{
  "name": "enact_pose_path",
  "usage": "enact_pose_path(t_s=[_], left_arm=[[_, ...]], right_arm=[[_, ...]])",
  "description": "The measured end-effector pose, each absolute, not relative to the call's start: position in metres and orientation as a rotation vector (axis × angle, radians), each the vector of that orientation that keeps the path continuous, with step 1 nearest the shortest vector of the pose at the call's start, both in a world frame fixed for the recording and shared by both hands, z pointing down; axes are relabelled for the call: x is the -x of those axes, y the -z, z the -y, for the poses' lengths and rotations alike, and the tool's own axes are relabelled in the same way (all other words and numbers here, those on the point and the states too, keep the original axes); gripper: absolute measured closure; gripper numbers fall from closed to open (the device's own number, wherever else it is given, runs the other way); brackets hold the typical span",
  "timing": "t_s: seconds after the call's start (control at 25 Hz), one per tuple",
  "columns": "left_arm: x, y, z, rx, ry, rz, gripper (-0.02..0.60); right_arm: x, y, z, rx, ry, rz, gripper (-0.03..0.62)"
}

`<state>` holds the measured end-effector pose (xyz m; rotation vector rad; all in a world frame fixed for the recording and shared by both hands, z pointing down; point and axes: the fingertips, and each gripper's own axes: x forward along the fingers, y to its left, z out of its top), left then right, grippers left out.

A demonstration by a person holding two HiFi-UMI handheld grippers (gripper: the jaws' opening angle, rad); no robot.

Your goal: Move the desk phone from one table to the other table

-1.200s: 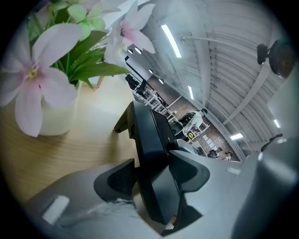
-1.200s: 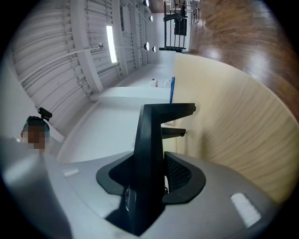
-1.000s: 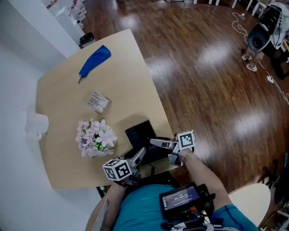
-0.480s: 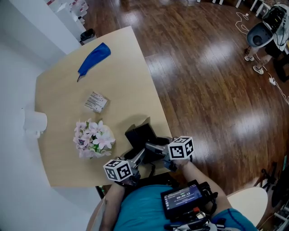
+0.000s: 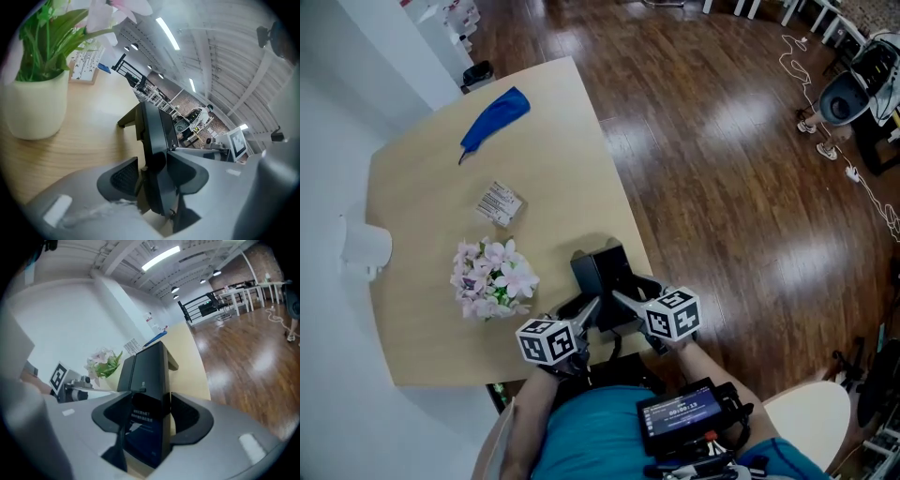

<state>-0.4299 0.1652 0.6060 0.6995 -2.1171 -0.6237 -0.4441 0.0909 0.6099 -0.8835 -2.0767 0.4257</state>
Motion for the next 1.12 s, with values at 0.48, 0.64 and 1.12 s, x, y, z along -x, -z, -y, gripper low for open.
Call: enact_pose_path(t_s=[0.48, 0.64, 1.12], left_arm=[[0.375, -0.534, -0.183, -0.911, 0.499, 2.237, 0.438], [0.365, -0.499, -0.191, -0.991, 0.328, 2.355, 0.520], [0.301, -0.416, -0.190, -1.177, 0.021, 2.565, 0.569]], right_arm=[[0.418, -0.543, -0.066, 0.548, -0.187, 2.459, 0.527], [0.397, -0.508, -0.081, 0.507, -0.118, 2.552, 0.602], [0.299, -0.424, -0.109, 0.215, -0.026, 2.684, 0.603]])
